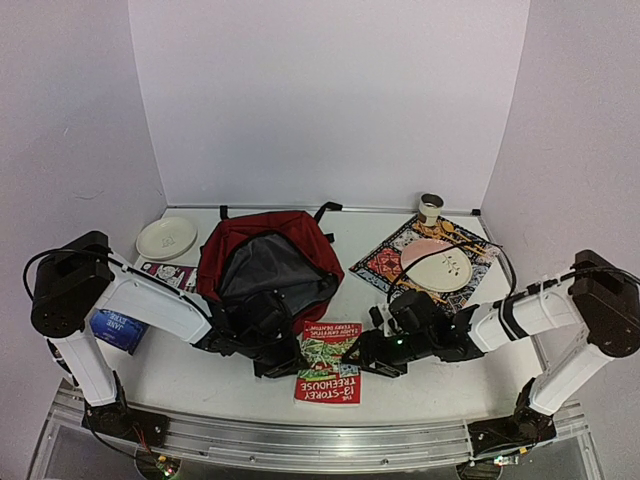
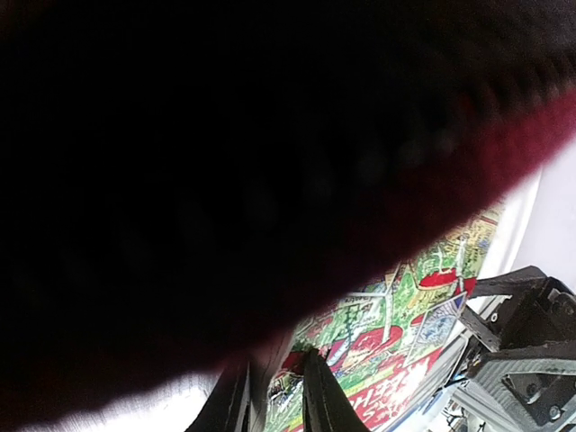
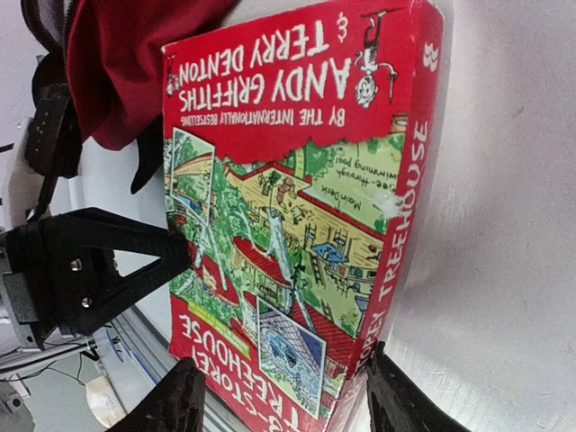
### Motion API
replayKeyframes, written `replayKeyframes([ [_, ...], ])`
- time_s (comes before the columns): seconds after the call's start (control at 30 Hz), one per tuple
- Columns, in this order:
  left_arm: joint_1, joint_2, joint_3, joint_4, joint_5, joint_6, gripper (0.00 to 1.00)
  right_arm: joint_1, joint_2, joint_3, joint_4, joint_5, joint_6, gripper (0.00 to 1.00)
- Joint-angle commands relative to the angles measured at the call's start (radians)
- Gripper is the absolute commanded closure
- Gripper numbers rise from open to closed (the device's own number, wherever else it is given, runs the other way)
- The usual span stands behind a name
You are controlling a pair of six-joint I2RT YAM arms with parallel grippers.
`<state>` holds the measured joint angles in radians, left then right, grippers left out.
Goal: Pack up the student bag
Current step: Pick up the book from the center of the board.
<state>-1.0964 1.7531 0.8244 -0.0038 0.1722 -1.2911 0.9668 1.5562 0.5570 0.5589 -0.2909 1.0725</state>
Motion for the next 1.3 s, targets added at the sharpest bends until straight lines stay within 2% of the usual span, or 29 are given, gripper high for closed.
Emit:
replayKeyframes([
  [0.0,-0.005,0.022,0.011,0.050,0.005,-0.024,0.80,0.012,-0.070,0.040,0.338,-0.132,0.003,0.41],
  [0.27,-0.005,0.041,0.017,0.097,0.023,-0.020,0.79,0.003,-0.038,0.026,0.516,-0.193,0.039,0.46],
  [0.53,-0.005,0.059,0.029,0.130,0.039,-0.015,0.79,0.001,0.035,0.042,0.540,-0.224,0.066,0.55],
  [0.63,-0.005,0.059,0.031,0.135,0.038,-0.014,0.78,-0.003,0.058,0.024,0.503,-0.206,0.096,0.58],
  [0.83,-0.005,0.058,0.029,0.137,0.038,-0.015,0.78,-0.003,0.041,0.007,0.344,-0.159,0.059,0.57],
  [1.13,-0.007,0.052,0.035,0.134,0.036,-0.023,0.77,-0.004,-0.027,0.102,0.113,-0.120,-0.067,0.44],
  [1.27,-0.008,0.051,0.059,0.119,0.031,-0.019,0.76,-0.003,-0.050,0.130,0.065,-0.118,-0.099,0.39],
])
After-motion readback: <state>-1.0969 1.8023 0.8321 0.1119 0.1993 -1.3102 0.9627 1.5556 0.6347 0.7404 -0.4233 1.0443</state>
